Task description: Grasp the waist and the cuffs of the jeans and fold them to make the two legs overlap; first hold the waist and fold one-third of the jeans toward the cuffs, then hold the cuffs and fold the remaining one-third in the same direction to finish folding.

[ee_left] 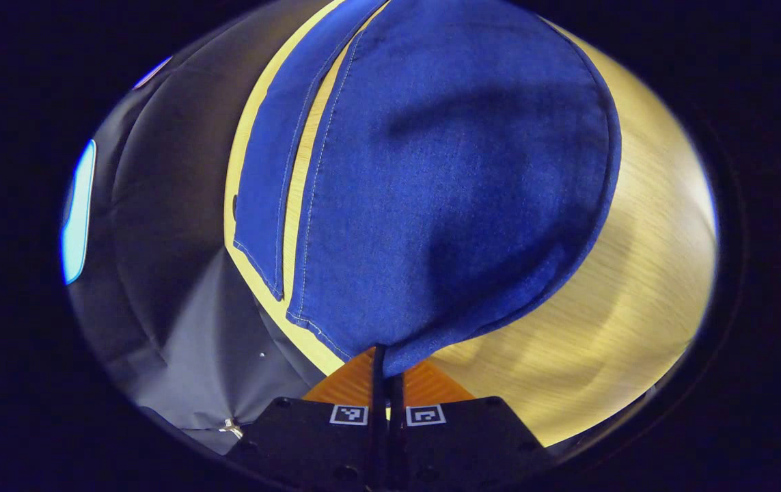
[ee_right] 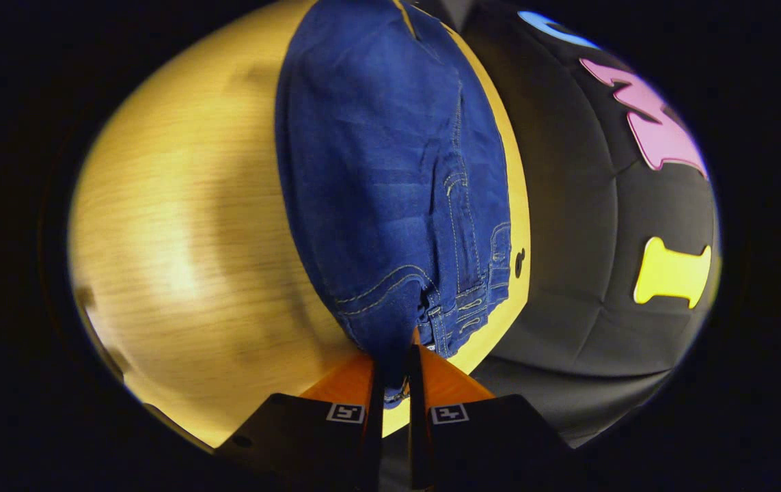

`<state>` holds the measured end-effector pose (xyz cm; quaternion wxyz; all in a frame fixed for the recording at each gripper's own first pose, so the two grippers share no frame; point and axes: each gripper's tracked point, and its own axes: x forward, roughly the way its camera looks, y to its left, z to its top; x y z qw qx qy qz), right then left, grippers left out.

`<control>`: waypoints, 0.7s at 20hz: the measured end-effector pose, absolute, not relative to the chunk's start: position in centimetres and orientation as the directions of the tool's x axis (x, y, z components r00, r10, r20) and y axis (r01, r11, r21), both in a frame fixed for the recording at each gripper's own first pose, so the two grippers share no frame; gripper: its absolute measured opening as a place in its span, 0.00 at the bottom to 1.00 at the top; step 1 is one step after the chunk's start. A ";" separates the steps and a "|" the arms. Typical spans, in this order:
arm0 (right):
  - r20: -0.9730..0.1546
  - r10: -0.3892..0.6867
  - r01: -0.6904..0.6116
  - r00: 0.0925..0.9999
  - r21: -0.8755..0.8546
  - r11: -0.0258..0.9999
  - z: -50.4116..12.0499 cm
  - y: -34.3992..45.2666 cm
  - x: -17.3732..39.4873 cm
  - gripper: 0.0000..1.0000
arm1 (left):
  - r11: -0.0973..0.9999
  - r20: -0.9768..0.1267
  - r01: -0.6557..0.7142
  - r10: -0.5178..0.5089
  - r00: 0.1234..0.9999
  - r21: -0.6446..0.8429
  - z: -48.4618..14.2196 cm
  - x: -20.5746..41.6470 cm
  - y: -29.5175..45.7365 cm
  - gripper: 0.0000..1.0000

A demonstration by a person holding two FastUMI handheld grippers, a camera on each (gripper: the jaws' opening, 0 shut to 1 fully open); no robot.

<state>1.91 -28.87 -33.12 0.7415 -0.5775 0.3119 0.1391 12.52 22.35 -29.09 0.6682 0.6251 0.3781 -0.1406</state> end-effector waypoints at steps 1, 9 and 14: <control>-0.635 -0.158 -0.575 0.756 -0.759 0.305 -33.3 -28.9 2.0 0.12 | 0.182 -0.685 0.664 0.285 0.670 0.725 -29.1 12.3 22.3 0.06; -0.652 -0.140 -0.578 0.745 -0.737 0.351 -30.8 -29.7 -0.7 0.07 | 0.271 -0.766 0.717 0.212 0.606 0.642 -29.9 8.7 20.9 0.03; -0.508 -0.159 -0.360 0.846 -0.765 0.534 -23.1 -29.7 2.6 0.07 | 0.384 -0.766 0.678 0.147 0.626 0.627 -28.5 9.1 19.9 0.06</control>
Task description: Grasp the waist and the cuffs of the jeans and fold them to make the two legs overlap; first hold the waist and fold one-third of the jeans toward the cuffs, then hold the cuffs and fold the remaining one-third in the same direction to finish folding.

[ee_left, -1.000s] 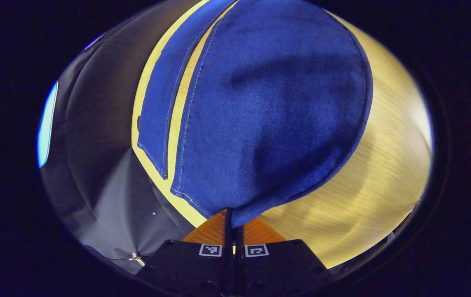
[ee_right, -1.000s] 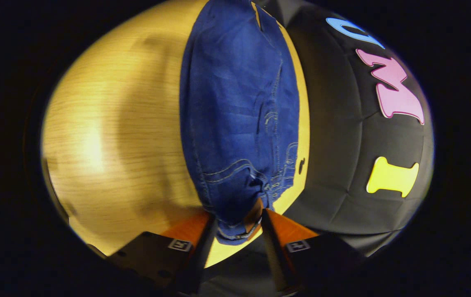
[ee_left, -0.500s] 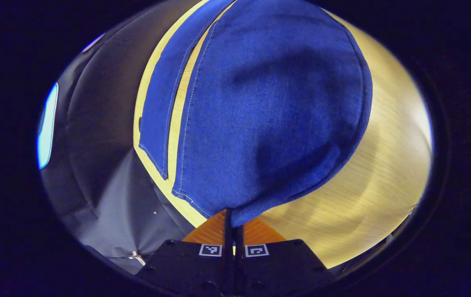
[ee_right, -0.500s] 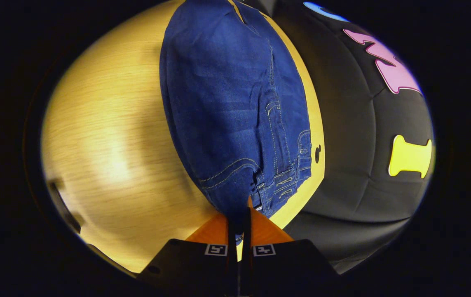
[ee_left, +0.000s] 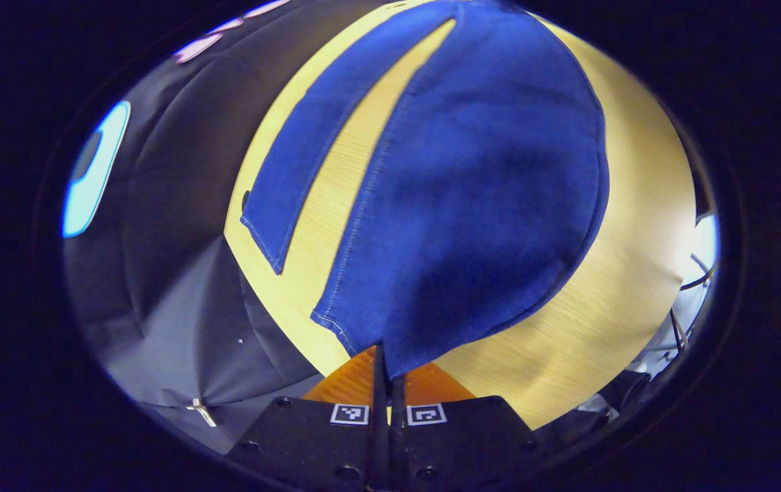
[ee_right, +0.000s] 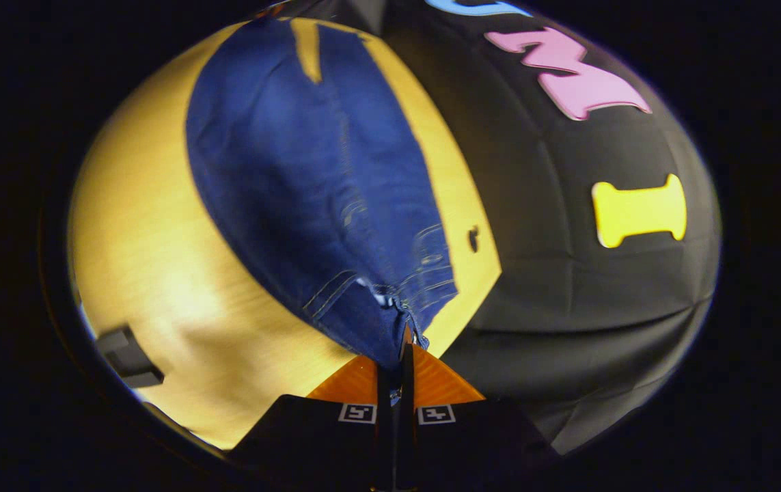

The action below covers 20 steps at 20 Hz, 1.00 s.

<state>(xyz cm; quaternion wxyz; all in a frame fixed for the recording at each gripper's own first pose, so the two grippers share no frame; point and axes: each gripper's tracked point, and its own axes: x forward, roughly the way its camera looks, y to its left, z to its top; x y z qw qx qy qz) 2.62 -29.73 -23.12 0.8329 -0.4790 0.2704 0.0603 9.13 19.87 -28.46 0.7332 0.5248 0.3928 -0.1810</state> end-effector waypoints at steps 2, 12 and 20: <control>-0.472 -0.164 -0.287 0.866 -0.738 0.610 -20.4 -29.8 3.4 0.07 | 0.440 -0.794 0.691 0.092 0.601 0.574 -27.6 9.2 19.0 0.06; -0.402 -0.262 0.110 0.877 -0.361 0.926 -1.5 -28.6 6.4 0.07 | 0.714 -0.845 0.621 -0.076 0.529 0.324 -24.1 13.5 15.6 0.06; -0.515 -0.339 0.374 0.787 -0.037 0.927 6.9 -30.5 7.8 0.07 | 0.884 -0.829 0.418 -0.067 0.555 0.209 -27.3 20.8 12.3 0.06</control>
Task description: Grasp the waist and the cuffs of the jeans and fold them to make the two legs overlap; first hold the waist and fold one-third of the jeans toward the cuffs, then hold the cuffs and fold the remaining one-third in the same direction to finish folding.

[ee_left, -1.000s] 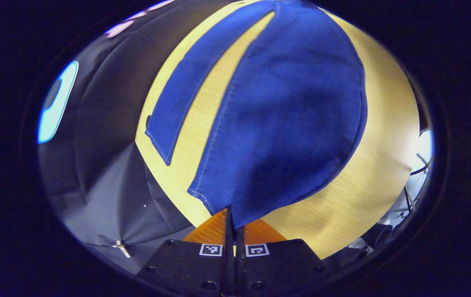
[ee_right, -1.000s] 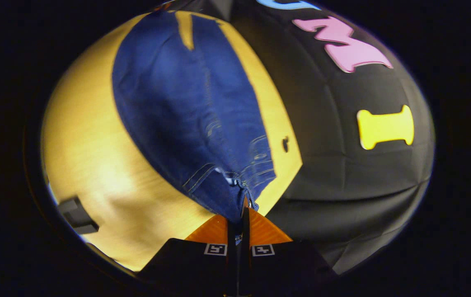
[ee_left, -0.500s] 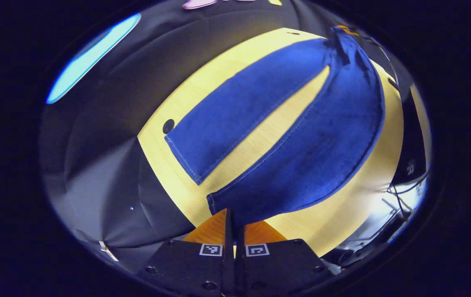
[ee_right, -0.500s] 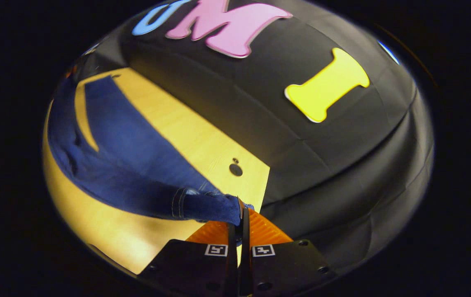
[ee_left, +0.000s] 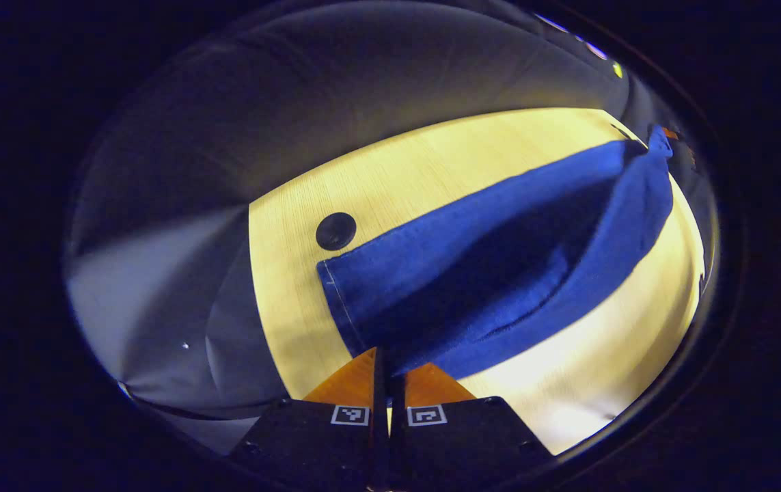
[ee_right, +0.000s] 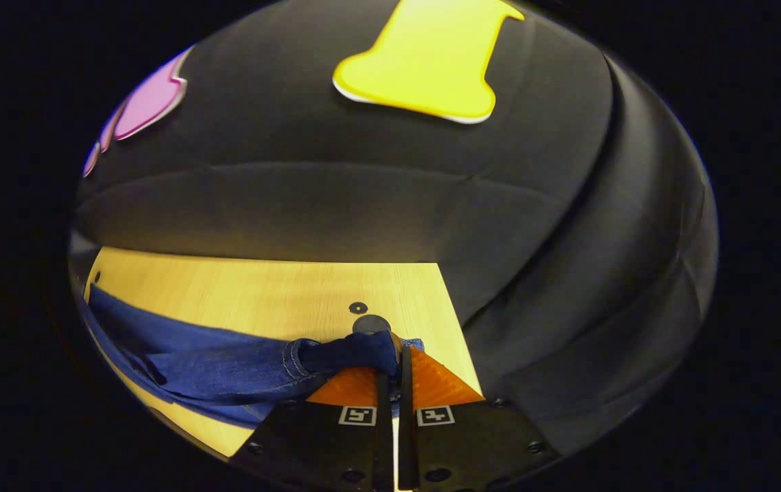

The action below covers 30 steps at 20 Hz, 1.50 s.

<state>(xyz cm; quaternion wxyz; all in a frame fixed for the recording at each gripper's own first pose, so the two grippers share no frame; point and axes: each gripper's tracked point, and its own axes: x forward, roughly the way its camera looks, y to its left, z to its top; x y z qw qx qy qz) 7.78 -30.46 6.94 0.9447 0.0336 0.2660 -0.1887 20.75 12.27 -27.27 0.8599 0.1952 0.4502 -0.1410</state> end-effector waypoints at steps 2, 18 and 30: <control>-0.543 -0.342 0.403 0.767 -0.007 0.915 9.0 -29.7 7.7 0.12 | 0.896 -0.838 0.396 -0.051 0.543 0.202 -28.5 21.2 12.3 0.06; -0.388 -0.469 0.587 0.793 0.285 0.758 24.2 -27.5 -5.6 0.98 | 0.994 -0.287 0.100 -0.083 0.954 0.044 -13.7 17.0 6.8 0.98; -0.559 -0.537 0.773 0.632 0.399 0.494 15.2 -32.2 -6.0 0.98 | 0.944 -0.098 0.269 -0.291 0.952 -0.190 -6.7 6.8 -9.7 0.99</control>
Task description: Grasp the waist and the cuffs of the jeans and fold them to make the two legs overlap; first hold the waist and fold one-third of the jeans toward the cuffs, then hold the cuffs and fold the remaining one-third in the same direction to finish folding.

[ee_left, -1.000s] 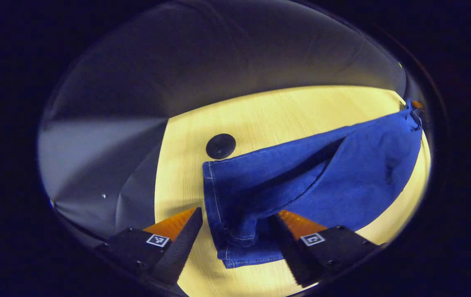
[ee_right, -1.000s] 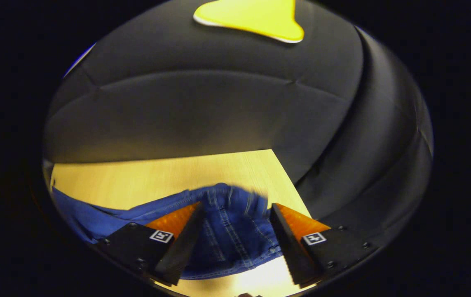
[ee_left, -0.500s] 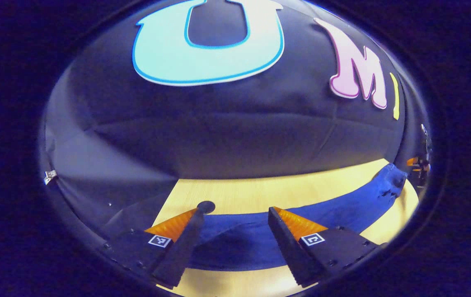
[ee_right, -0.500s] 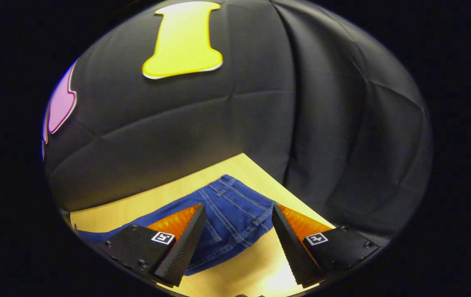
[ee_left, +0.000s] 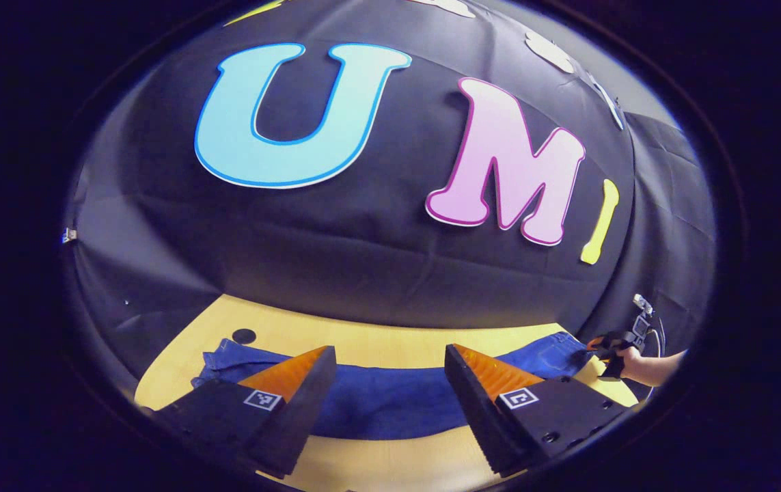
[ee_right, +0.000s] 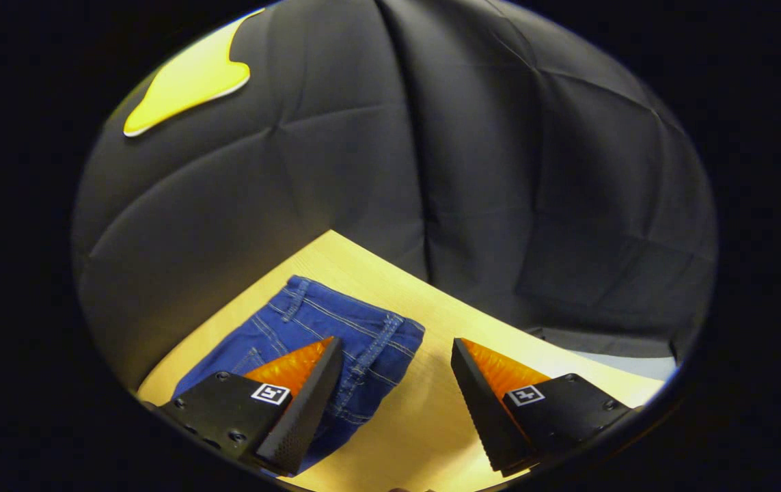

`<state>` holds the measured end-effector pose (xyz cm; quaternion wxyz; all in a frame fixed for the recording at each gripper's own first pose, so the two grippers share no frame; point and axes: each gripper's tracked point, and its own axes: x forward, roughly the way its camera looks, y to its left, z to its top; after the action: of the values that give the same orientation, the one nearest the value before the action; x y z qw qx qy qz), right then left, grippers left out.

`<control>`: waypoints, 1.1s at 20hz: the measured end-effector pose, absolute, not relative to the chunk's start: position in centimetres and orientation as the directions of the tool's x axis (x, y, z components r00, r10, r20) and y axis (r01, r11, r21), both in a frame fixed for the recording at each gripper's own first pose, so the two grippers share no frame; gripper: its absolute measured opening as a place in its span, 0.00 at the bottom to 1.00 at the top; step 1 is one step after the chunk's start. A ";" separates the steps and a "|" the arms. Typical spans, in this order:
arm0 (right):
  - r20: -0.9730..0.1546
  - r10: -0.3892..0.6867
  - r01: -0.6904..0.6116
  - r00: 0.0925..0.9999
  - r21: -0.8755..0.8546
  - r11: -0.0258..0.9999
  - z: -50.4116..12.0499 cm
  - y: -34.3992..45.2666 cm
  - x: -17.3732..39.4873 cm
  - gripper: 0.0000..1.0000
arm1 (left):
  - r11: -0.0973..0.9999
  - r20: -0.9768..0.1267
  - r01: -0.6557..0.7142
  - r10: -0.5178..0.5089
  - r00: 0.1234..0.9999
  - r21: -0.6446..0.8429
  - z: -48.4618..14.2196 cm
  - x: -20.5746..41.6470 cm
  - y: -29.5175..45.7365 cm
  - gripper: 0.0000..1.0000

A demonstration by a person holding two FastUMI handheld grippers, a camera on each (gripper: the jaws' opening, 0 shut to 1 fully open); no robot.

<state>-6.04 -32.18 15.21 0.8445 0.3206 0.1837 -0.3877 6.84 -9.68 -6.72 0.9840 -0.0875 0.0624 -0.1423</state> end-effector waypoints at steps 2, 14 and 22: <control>-0.577 -0.506 0.766 0.641 0.433 0.476 13.9 -31.6 -5.1 0.99 | 0.939 -0.105 0.291 -0.313 0.944 -0.183 -6.8 6.7 -11.0 1.00; -0.488 -0.483 0.686 0.727 0.478 0.549 15.6 -31.4 -2.5 0.14 | 0.892 -0.185 0.357 -0.414 0.891 -0.279 -12.0 5.2 -15.0 1.00; -0.210 -0.489 0.529 0.846 0.435 0.728 26.4 -29.8 -5.3 0.13 | 0.903 -0.162 0.285 -0.349 0.923 -0.323 -12.7 3.5 -12.1 0.97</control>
<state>-5.26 -29.76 26.41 0.9288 0.2462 0.0403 -0.2742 3.47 -12.10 -12.68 0.9693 -0.1483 0.1085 -0.1635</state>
